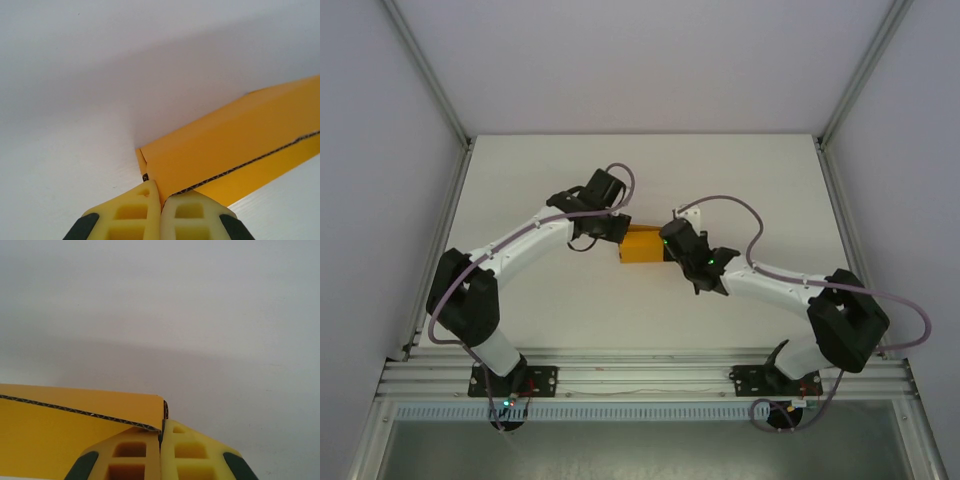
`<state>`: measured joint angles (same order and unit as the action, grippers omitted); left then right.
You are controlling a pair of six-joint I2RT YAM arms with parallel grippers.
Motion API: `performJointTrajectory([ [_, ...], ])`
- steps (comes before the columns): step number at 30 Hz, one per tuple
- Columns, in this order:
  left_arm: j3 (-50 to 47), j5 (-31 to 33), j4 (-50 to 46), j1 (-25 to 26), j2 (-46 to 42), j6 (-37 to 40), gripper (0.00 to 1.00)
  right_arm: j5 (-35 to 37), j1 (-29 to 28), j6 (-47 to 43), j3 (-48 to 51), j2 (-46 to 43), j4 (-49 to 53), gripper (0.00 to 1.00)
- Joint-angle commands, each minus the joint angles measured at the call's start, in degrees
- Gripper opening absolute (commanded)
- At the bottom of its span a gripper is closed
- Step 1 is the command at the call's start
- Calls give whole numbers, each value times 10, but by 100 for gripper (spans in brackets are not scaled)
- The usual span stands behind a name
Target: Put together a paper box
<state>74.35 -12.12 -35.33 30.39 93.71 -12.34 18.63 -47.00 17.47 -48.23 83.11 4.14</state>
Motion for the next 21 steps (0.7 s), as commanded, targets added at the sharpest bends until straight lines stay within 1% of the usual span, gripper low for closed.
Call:
performJointTrajectory([
  [1, -15, -2, -37, 7, 6, -91, 0, -10, -14, 26, 26, 24, 93, 0],
  [5, -55, -28, -3, 8, 17, -98, 0, -13, -17, 26, 28, 30, 81, 0],
  [11, -115, 17, 30, 8, 6, -93, 0, 8, -18, 26, 35, 25, 81, 0],
  [13, -146, 13, 50, 11, -4, -93, 0, 4, -19, 31, 45, 20, 70, 0],
  [15, -203, 17, 106, 18, -20, -93, 0, 3, -19, 29, 61, 12, 49, 0],
  [17, -269, 52, 174, 24, -34, -112, 0, 8, -19, 25, 80, 4, 27, 0],
  [21, -363, 41, 269, 27, -66, -133, 0, 23, -19, 9, 120, -13, -26, 0],
])
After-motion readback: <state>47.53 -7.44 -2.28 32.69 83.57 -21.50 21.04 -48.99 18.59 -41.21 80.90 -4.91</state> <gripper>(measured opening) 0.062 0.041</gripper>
